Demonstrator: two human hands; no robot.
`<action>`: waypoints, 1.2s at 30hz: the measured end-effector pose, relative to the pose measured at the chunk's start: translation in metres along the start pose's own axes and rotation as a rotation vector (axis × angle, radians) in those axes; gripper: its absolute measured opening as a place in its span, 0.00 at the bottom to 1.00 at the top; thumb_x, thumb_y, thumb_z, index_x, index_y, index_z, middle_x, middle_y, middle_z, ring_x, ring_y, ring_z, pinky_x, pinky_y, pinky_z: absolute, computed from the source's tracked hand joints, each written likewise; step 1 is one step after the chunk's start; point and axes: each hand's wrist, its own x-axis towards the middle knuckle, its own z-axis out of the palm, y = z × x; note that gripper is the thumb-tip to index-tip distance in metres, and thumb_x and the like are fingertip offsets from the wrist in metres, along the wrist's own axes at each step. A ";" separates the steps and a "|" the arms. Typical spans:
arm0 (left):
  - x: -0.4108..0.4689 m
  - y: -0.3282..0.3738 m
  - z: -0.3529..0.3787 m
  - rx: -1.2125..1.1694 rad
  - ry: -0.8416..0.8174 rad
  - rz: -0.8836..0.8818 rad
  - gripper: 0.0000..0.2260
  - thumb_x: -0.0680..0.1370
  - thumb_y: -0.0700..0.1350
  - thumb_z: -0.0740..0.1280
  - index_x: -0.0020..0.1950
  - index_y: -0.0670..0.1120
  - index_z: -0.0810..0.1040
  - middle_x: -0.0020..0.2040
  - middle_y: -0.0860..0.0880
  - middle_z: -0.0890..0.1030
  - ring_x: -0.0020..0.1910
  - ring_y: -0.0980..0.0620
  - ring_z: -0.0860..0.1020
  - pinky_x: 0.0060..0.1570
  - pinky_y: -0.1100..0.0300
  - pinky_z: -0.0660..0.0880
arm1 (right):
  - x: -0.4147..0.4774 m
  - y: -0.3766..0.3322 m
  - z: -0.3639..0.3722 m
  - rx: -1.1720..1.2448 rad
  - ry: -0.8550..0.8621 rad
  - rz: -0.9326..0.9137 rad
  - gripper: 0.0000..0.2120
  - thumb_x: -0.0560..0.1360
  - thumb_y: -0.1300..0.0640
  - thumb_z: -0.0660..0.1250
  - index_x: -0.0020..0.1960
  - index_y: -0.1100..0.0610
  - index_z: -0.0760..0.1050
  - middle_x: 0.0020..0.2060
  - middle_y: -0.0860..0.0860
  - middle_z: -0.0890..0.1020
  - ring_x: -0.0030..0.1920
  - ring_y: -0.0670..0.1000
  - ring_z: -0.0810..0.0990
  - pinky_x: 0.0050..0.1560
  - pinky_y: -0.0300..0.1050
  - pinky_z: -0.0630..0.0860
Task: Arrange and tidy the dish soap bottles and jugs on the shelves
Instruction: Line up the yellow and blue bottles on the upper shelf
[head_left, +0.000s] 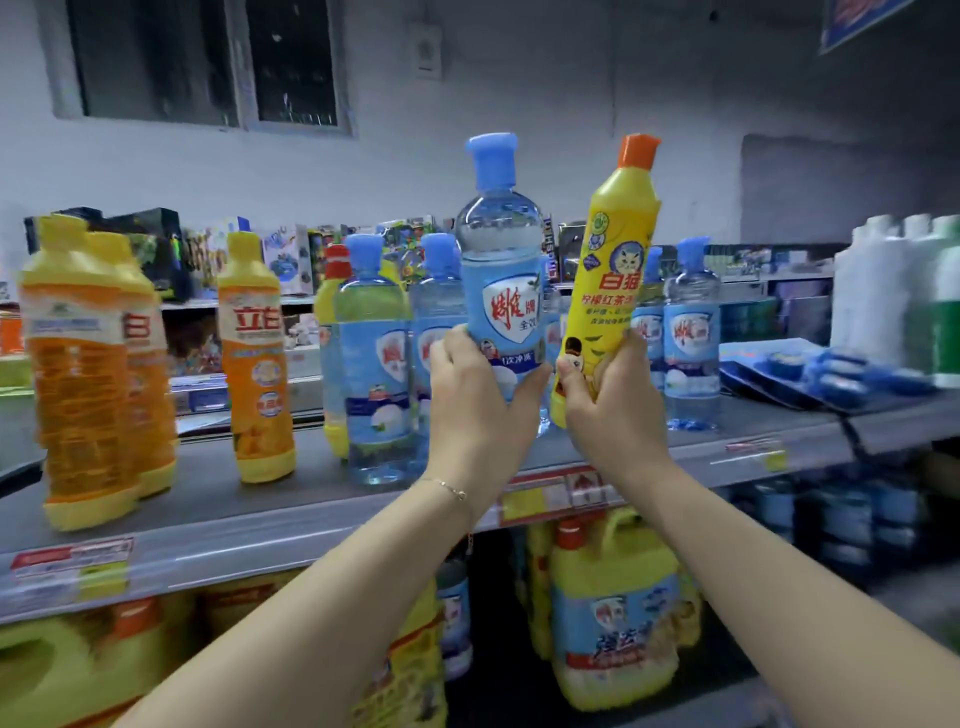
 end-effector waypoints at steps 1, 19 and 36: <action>0.000 0.003 0.009 0.004 -0.014 0.000 0.22 0.72 0.50 0.74 0.57 0.40 0.69 0.52 0.47 0.69 0.49 0.51 0.68 0.44 0.68 0.61 | 0.004 0.009 -0.004 -0.011 -0.014 0.003 0.19 0.75 0.45 0.63 0.61 0.52 0.63 0.51 0.50 0.77 0.50 0.54 0.77 0.48 0.52 0.75; 0.022 -0.010 0.108 0.280 -0.088 -0.390 0.29 0.77 0.47 0.68 0.69 0.35 0.59 0.64 0.39 0.65 0.59 0.40 0.72 0.52 0.54 0.70 | 0.059 0.102 -0.030 -0.334 -0.256 0.068 0.31 0.78 0.47 0.63 0.70 0.64 0.57 0.59 0.61 0.74 0.57 0.62 0.75 0.53 0.52 0.73; 0.008 -0.018 0.115 0.429 0.071 -0.020 0.32 0.76 0.36 0.66 0.74 0.36 0.53 0.73 0.39 0.54 0.74 0.42 0.53 0.73 0.51 0.58 | 0.049 0.113 -0.036 -0.285 -0.078 -0.073 0.32 0.76 0.46 0.66 0.71 0.59 0.55 0.56 0.55 0.75 0.51 0.58 0.78 0.38 0.46 0.70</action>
